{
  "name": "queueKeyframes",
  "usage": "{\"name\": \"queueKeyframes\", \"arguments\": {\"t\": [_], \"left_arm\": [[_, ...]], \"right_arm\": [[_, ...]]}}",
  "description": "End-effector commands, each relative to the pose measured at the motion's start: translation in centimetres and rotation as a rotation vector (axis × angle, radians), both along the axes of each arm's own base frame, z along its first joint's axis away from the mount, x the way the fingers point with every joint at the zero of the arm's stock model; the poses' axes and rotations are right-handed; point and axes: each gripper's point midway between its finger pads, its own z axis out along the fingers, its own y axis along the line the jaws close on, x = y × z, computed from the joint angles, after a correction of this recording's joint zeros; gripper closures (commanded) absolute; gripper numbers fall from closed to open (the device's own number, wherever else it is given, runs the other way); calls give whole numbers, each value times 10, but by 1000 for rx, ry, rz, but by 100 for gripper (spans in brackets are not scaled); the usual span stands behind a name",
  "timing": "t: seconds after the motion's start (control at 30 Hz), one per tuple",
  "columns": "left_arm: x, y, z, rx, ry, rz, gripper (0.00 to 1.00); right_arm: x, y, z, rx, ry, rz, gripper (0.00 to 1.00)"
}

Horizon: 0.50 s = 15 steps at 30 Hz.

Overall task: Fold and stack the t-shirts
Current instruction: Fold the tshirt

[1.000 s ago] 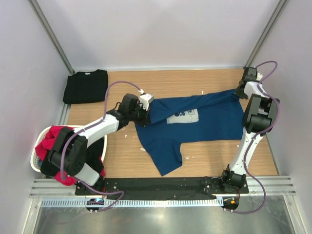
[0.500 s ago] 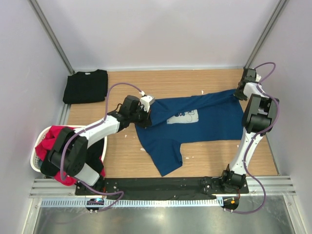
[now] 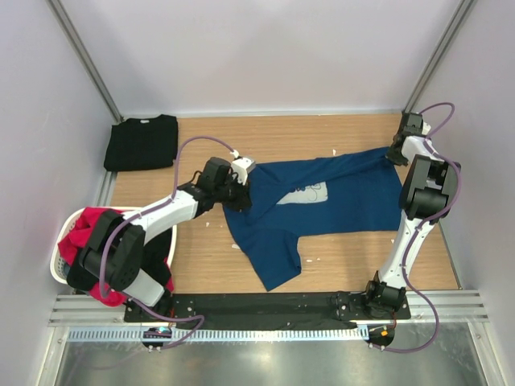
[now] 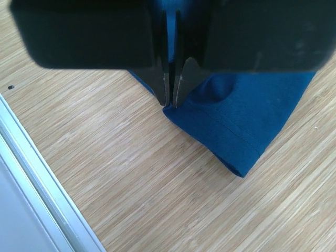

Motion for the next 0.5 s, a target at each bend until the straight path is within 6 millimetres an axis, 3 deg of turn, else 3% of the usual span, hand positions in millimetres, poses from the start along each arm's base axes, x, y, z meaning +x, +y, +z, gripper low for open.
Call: {"name": "queueKeyframes", "arguments": {"t": [0.0,0.03,0.17,0.2,0.23,0.33,0.47], "left_arm": [[10,-9,29,-45,-79,-7,78],[10,-9,31,-46,-80,-10,76],[7,-10,43,-44,-68,-27,45],[8,-9,50,-41,-77,-23,44],[10,-8,56,-38,-94,-18,2],[23,1,78,-10,-170,35,0],[53,18,98,14,-230,224,0]], "right_arm": [[11,-5,47,-41,-89,15,88],[10,-4,49,-40,-88,17,79],[6,0,61,-42,-83,54,54],[4,0,75,-53,-99,60,41],[2,0,80,-54,-103,60,35],[-2,3,114,-69,-167,67,15],[-7,9,146,-74,-233,83,8]]}}
